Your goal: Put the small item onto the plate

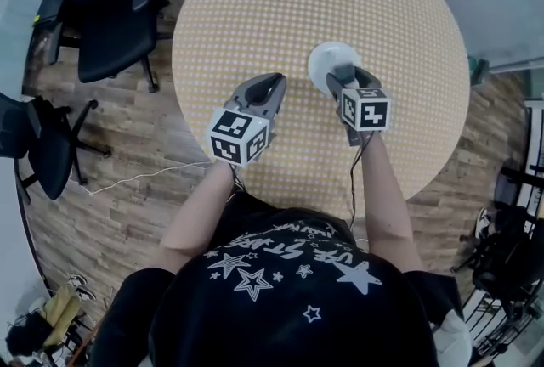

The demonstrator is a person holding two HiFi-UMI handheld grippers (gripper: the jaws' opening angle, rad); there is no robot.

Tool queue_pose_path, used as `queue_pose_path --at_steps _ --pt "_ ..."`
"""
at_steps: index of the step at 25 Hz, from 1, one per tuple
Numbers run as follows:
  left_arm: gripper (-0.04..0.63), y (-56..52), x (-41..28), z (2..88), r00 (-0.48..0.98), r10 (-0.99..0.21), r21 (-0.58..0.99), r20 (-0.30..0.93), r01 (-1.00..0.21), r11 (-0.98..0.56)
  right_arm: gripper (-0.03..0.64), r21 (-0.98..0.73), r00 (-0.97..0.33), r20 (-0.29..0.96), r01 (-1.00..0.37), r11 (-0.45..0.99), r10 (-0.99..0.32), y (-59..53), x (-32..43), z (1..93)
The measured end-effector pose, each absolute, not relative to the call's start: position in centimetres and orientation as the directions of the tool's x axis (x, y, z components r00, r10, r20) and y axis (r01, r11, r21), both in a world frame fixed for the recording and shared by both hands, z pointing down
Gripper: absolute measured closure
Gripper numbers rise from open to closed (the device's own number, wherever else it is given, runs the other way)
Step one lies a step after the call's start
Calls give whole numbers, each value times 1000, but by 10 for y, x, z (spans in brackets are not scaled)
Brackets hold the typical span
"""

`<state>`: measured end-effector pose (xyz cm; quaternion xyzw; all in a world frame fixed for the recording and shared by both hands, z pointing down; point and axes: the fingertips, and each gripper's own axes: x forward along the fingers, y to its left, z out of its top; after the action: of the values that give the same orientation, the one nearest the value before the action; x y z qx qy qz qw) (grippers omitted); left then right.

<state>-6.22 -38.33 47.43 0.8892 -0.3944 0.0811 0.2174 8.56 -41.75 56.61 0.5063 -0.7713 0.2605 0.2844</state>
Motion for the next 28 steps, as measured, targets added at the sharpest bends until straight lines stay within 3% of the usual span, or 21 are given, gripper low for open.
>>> queue_pose_path --at_steps 22,28 --pt "566 -374 -60 486 660 -667 332 347 -751 -570 307 -67 -265 838 -918 392 -478 -425 82 600" --pt "566 -364 -64 478 647 -685 320 334 -761 -564 307 -62 -258 771 -940 335 -582 -431 85 593"
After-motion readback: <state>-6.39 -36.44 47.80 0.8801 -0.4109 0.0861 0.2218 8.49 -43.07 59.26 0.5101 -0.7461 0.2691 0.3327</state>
